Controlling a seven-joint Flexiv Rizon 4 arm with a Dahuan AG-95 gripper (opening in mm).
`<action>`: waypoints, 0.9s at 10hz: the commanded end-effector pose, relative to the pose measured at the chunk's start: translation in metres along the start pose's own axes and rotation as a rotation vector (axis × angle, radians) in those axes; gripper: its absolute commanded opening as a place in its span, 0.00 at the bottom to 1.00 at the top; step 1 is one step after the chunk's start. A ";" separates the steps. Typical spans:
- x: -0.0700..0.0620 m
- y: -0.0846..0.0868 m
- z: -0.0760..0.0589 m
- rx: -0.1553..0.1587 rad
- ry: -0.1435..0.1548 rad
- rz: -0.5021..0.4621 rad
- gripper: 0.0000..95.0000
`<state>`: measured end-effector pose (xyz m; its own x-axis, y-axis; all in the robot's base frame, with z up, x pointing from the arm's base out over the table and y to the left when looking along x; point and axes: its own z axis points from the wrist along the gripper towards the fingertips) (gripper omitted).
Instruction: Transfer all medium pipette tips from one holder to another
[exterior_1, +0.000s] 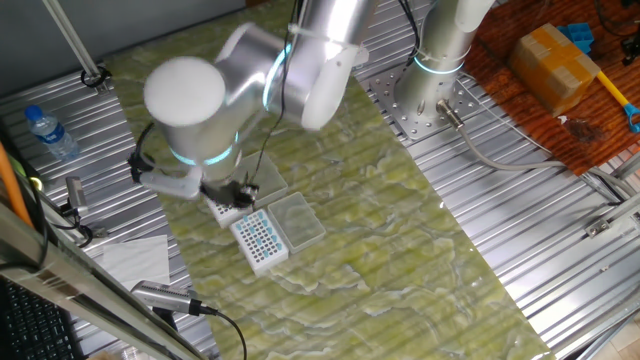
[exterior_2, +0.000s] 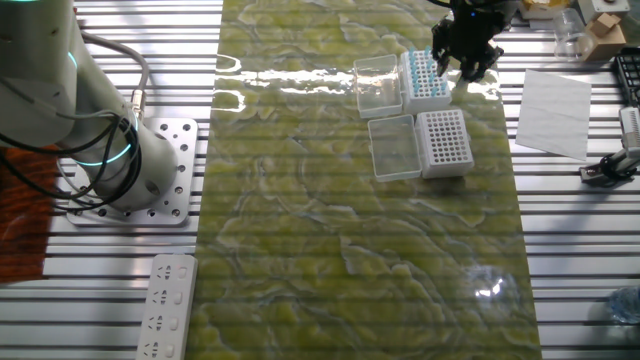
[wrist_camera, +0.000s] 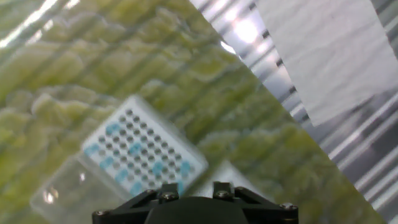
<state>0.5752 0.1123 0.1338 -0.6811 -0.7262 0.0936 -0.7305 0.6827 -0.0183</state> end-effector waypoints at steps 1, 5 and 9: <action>0.012 0.010 -0.007 -0.057 -0.002 0.158 0.00; 0.058 0.060 -0.018 -0.105 -0.049 0.319 0.00; 0.074 0.087 -0.022 -0.095 -0.042 0.356 0.00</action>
<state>0.4610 0.1193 0.1609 -0.8951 -0.4415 0.0623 -0.4389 0.8970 0.0522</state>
